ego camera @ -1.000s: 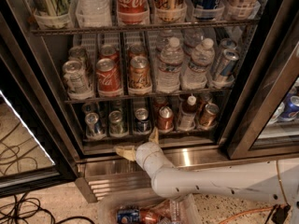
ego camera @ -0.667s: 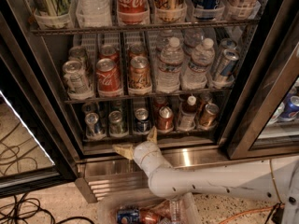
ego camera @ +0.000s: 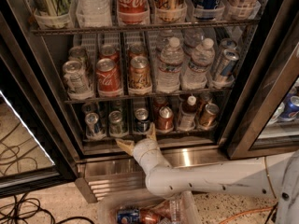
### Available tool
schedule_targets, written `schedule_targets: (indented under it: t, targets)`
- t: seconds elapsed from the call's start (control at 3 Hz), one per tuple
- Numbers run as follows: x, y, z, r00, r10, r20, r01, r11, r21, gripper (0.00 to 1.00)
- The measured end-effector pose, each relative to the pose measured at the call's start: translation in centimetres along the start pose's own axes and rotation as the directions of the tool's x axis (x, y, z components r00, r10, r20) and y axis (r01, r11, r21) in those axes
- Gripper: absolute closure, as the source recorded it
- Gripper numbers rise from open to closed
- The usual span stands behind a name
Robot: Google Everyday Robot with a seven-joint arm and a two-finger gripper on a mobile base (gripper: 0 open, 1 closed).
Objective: Pick pepsi can from bottom shelf of fridge
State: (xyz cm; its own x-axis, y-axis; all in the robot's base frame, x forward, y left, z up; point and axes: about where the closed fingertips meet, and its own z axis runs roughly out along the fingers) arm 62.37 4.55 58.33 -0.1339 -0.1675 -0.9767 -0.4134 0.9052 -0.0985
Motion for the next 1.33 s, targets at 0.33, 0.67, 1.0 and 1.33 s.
schedule_targets:
  t: [0.33,0.67,1.0,1.33]
  targets:
    - [0.2,-1.6,-0.2,1.000,-0.013,0.000,0.013,0.9978,0.066,0.08]
    - [0.4,-3.6,-0.3,1.000,0.004,0.012,-0.006,0.9902,0.139,0.15]
    - [0.3,-4.3,0.1,1.000,0.008,0.024,-0.012,0.9854,0.170,0.27]
    - [0.1,-4.1,0.6,0.999,0.008,0.036,-0.014,0.9852,0.171,0.28]
